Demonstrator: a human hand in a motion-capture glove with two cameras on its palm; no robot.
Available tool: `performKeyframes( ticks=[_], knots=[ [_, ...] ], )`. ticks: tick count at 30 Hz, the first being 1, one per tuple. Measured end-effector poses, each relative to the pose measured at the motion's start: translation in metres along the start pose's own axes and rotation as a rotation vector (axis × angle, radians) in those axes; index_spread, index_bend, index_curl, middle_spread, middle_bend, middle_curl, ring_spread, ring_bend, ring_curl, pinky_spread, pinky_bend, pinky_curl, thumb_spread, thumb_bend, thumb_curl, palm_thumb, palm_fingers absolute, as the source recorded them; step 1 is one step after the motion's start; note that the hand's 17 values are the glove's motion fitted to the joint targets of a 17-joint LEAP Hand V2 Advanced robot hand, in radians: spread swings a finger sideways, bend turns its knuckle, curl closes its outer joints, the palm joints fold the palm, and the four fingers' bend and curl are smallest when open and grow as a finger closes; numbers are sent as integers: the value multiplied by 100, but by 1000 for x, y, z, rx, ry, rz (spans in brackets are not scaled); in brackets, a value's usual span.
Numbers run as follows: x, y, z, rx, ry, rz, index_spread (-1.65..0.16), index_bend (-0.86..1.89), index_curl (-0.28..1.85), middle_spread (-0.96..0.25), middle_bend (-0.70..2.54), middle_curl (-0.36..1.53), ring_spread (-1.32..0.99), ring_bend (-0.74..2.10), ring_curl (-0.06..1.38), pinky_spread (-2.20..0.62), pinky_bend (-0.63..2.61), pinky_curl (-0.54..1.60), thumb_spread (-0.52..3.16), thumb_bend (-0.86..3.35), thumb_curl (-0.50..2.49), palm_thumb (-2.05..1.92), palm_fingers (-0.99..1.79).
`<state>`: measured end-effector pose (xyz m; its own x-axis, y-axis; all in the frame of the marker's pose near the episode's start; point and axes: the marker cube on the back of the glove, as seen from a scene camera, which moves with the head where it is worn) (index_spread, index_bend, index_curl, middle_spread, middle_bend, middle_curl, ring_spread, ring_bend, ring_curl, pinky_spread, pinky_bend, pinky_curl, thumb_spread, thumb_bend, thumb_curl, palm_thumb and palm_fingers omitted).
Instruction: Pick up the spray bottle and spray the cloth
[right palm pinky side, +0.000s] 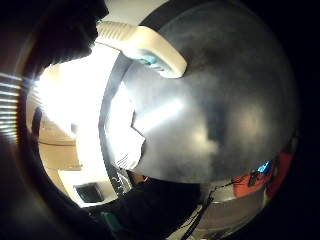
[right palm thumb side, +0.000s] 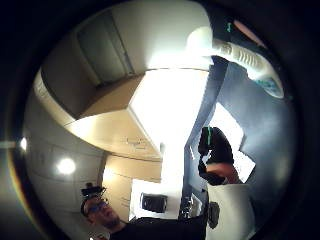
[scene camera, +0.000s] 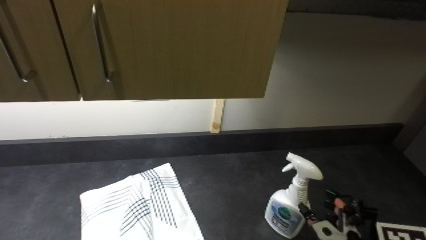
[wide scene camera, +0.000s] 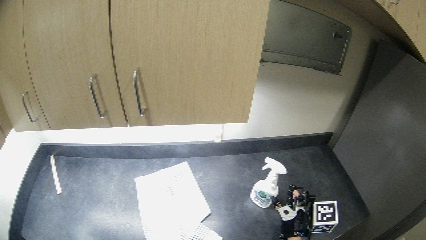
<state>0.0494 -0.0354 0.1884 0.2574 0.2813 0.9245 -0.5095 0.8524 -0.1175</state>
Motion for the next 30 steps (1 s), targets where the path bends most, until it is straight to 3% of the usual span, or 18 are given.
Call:
performKeyframes(
  ticks=[9, 24, 30],
  knots=[
    [73, -53, 27, 7, 64, 83, -28, 15, 27, 10, 19, 32, 10, 43, 35, 9, 66, 36, 98, 6, 48, 83, 49],
    [99, -53, 48, -6, 14, 99, -29, 19, 31, 5, 20, 36, 10, 38, 35, 11, 54, 34, 96, 0, 53, 91, 57],
    [100, -54, 60, -44, 35, 72, -26, 22, 34, 1, 28, 39, 5, 37, 35, 11, 41, 30, 92, 5, 57, 104, 83]
  ],
)
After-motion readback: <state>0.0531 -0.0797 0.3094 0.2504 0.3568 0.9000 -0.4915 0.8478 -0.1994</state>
